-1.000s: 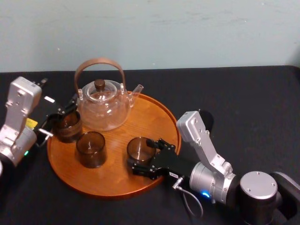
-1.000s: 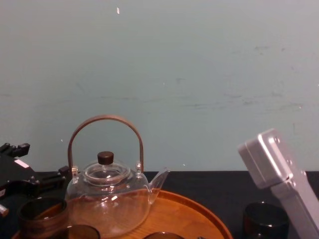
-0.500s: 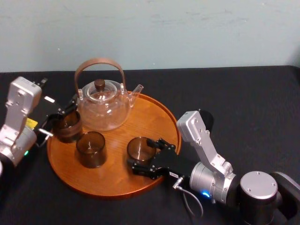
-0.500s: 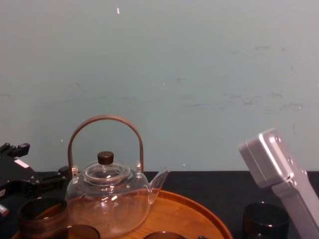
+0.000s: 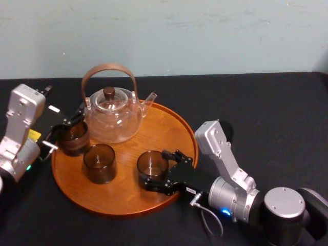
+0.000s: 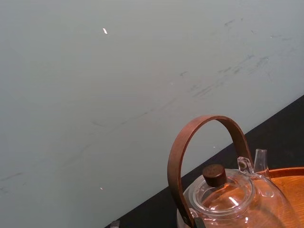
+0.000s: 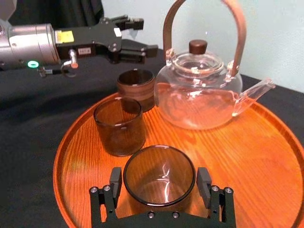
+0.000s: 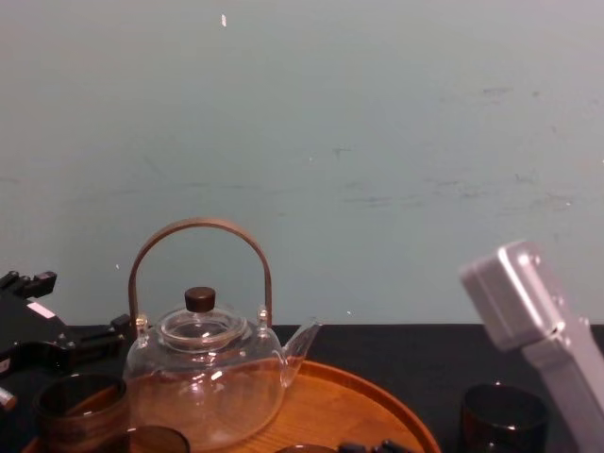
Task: Pick up the glass from the table and place it on the tray.
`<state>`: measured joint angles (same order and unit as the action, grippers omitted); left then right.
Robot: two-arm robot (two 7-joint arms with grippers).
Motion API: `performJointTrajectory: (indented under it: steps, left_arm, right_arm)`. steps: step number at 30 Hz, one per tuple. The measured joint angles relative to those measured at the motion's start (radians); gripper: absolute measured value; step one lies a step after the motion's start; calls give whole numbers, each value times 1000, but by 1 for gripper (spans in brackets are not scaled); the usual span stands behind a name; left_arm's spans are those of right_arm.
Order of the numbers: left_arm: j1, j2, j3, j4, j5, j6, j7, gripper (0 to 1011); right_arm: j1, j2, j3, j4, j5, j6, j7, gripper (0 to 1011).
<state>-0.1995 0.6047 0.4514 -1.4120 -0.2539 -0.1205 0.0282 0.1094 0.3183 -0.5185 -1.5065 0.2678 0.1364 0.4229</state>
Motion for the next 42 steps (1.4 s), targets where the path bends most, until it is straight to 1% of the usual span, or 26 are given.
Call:
performJointTrajectory:
  steps: [2, 9, 15, 24, 27, 31, 36, 37, 38, 41, 42]
  left_arm:
    - [0, 0, 0, 0, 0, 0, 0, 1001]
    - [0, 0, 0, 0, 0, 0, 0, 1001]
    - [0, 0, 0, 0, 0, 0, 0, 1001]
    - [0, 0, 0, 0, 0, 0, 0, 1001]
    - [0, 0, 0, 0, 0, 0, 0, 1001]
    - [0, 0, 0, 0, 0, 0, 0, 1001]
    - [0, 0, 0, 0, 0, 0, 0, 1001]
    - [0, 0, 0, 0, 0, 0, 0, 1001]
    - [0, 0, 0, 0, 0, 0, 0, 1001]
    - [0, 0, 0, 0, 0, 0, 0, 1001]
    - [0, 0, 0, 0, 0, 0, 0, 1001]
  right_arm:
    - [-2, 2, 4, -6, 5, -6, 1, 1002]
    - [-16, 23, 29, -62, 29, -27, 4, 1002]
    - [-39, 51, 52, -127, 48, -43, 0, 1002]
    - [-76, 87, 74, -195, 65, -63, -5, 1002]
    - [-99, 104, 91, -219, 76, -71, -10, 1002]
    - [-121, 117, 105, -235, 85, -80, -15, 1002]
    - [-172, 146, 141, -264, 103, -96, -27, 1002]
    - [-189, 154, 153, -271, 107, -99, -32, 1002]
    - [-189, 154, 153, -271, 107, -99, -32, 1002]
    - [-225, 171, 180, -283, 118, -104, -41, 1002]
    - [-225, 171, 180, -283, 118, -104, -41, 1002]
